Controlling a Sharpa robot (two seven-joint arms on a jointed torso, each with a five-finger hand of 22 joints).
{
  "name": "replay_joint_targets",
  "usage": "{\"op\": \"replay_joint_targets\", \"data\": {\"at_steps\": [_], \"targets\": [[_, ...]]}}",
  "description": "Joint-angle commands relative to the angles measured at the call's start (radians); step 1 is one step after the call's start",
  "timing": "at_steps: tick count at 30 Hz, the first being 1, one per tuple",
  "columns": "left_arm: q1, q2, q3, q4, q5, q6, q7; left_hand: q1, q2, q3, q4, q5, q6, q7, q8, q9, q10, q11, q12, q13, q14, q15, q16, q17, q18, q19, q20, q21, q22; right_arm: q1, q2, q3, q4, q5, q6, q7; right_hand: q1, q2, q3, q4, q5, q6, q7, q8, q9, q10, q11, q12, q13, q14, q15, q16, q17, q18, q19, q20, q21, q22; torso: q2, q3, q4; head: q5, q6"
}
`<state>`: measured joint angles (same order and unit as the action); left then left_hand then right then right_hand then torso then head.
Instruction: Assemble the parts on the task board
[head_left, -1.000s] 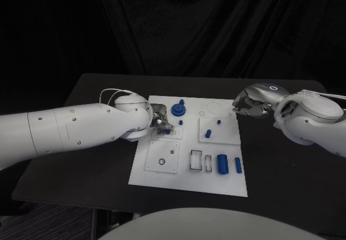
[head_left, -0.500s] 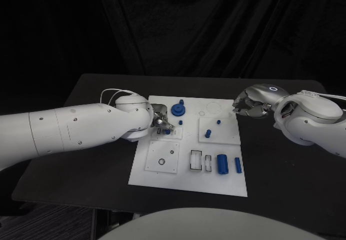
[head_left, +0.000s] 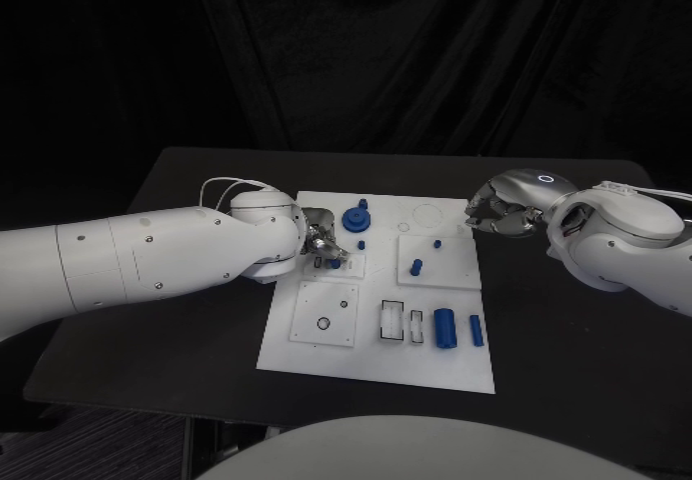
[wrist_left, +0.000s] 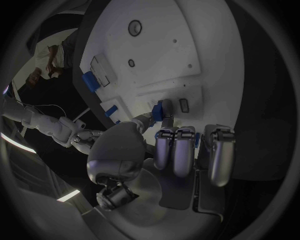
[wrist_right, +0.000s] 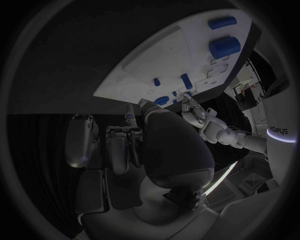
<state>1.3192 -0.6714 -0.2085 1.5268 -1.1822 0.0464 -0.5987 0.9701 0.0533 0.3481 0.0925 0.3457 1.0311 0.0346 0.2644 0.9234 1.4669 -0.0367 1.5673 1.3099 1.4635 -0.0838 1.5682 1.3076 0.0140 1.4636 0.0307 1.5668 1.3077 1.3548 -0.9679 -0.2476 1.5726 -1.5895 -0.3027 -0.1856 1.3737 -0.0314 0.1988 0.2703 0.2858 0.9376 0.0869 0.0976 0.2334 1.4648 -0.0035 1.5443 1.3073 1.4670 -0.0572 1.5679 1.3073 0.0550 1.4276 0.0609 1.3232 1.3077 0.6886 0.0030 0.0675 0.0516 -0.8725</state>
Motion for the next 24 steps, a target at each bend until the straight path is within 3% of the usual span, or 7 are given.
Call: {"op": "replay_joint_targets", "data": {"at_steps": [1, 2, 5, 16, 18, 22, 24], "targets": [[-0.005, 0.000, -0.002, 0.002, 0.007, 0.020, 0.010, -0.011, -0.003, -0.002, 0.006, -0.015, -0.003, 0.002, -0.009, -0.001, 0.104, 0.001, 0.004, 0.261, 0.107, 0.000, 0.003, 0.263, -0.010, 0.097, -0.002, -0.007, 0.253, -0.003, 0.000, 0.001, 0.000, -0.003, 0.011, -0.021, 0.008, 0.000, 0.006, -0.001, 0.002, 0.003, 0.005, -0.004, -0.001, 0.070, 0.006, -0.006, 0.229, 0.104, 0.004, 0.003, 0.263, 0.008, -0.008, -0.001, -0.007, 0.177, 0.000, -0.0005, -0.0006, 0.001, 0.000], [-0.005, 0.000, -0.002, 0.002, 0.007, 0.021, 0.010, -0.014, -0.004, -0.004, 0.009, -0.037, -0.004, 0.003, -0.013, -0.001, 0.104, 0.002, 0.004, 0.261, 0.107, 0.001, 0.003, 0.263, -0.010, 0.096, -0.001, -0.009, 0.252, -0.004, 0.000, 0.001, 0.000, -0.003, 0.012, -0.021, 0.008, 0.000, 0.006, -0.001, 0.002, 0.003, 0.005, -0.004, -0.001, 0.070, 0.006, -0.006, 0.229, 0.104, 0.004, 0.003, 0.263, 0.008, -0.008, -0.001, -0.007, 0.177, 0.000, -0.0008, -0.0006, 0.001, 0.000], [-0.005, -0.001, -0.002, 0.002, 0.007, 0.024, 0.009, -0.020, -0.005, -0.008, 0.013, -0.059, -0.006, 0.005, -0.019, 0.000, 0.104, 0.003, 0.004, 0.261, 0.107, 0.002, 0.003, 0.263, -0.008, 0.093, 0.000, -0.012, 0.249, -0.004, -0.001, 0.001, 0.000, -0.003, 0.014, -0.022, 0.008, 0.000, 0.006, -0.001, 0.002, 0.003, 0.005, -0.004, -0.001, 0.070, 0.006, -0.006, 0.229, 0.104, 0.004, 0.003, 0.263, 0.008, -0.008, -0.001, -0.007, 0.177, 0.000, -0.0004, -0.0003, 0.001, 0.000], [-0.005, -0.007, -0.002, 0.001, 0.007, 0.029, 0.008, -0.023, -0.006, -0.010, 0.016, -0.072, -0.009, 0.007, -0.024, 0.001, 0.104, 0.005, 0.004, 0.261, 0.107, 0.003, 0.003, 0.263, -0.007, 0.090, 0.001, -0.015, 0.246, -0.005, -0.001, 0.001, -0.001, -0.003, 0.019, -0.025, 0.008, 0.000, 0.006, -0.001, 0.002, 0.003, 0.005, -0.004, -0.001, 0.070, 0.006, -0.006, 0.229, 0.104, 0.004, 0.003, 0.263, 0.008, -0.008, -0.001, -0.007, 0.177, 0.000, -0.0004, 0.0002, 0.004, 0.000], [-0.005, -0.007, -0.002, 0.001, 0.007, 0.027, 0.008, -0.027, -0.004, -0.014, 0.021, -0.094, -0.009, 0.008, -0.028, 0.002, 0.104, 0.006, 0.004, 0.261, 0.107, 0.004, 0.003, 0.263, -0.007, 0.089, 0.003, -0.017, 0.245, -0.006, -0.001, 0.001, -0.001, -0.003, 0.019, -0.025, 0.008, 0.000, 0.006, -0.001, 0.002, 0.003, 0.005, -0.004, -0.001, 0.070, 0.006, -0.006, 0.229, 0.104, 0.004, 0.003, 0.263, 0.008, -0.008, -0.001, -0.007, 0.177, 0.000, -0.0003, -0.0002, 0.005, 0.000], [-0.005, -0.006, -0.002, 0.001, 0.007, 0.025, 0.008, -0.044, -0.001, -0.036, 0.043, -0.191, -0.008, 0.012, -0.039, 0.007, 0.104, 0.010, 0.004, 0.261, 0.107, 0.008, 0.003, 0.263, -0.006, 0.088, 0.006, -0.018, 0.244, -0.006, 0.000, 0.001, -0.001, -0.003, 0.021, -0.025, 0.008, 0.000, 0.006, -0.001, 0.002, 0.003, 0.005, -0.005, -0.002, 0.069, 0.006, -0.007, 0.228, 0.104, 0.004, 0.003, 0.263, 0.009, -0.009, -0.001, -0.009, 0.176, 0.000, -0.0007, -0.0010, 0.005, 0.000], [-0.005, -0.005, -0.002, 0.000, 0.007, 0.024, 0.009, -0.060, -0.005, -0.060, 0.062, -0.210, -0.011, 0.015, -0.047, 0.009, 0.104, 0.013, 0.004, 0.261, 0.107, 0.010, 0.003, 0.263, -0.006, 0.087, 0.008, -0.020, 0.243, -0.006, 0.000, 0.001, -0.001, -0.003, 0.021, -0.025, 0.008, 0.000, 0.006, -0.001, 0.002, 0.003, 0.005, -0.005, -0.002, 0.069, 0.006, -0.007, 0.228, 0.104, 0.004, 0.003, 0.263, 0.009, -0.009, -0.001, -0.009, 0.176, 0.000, -0.0006, -0.0009, 0.005, 0.000]]}}
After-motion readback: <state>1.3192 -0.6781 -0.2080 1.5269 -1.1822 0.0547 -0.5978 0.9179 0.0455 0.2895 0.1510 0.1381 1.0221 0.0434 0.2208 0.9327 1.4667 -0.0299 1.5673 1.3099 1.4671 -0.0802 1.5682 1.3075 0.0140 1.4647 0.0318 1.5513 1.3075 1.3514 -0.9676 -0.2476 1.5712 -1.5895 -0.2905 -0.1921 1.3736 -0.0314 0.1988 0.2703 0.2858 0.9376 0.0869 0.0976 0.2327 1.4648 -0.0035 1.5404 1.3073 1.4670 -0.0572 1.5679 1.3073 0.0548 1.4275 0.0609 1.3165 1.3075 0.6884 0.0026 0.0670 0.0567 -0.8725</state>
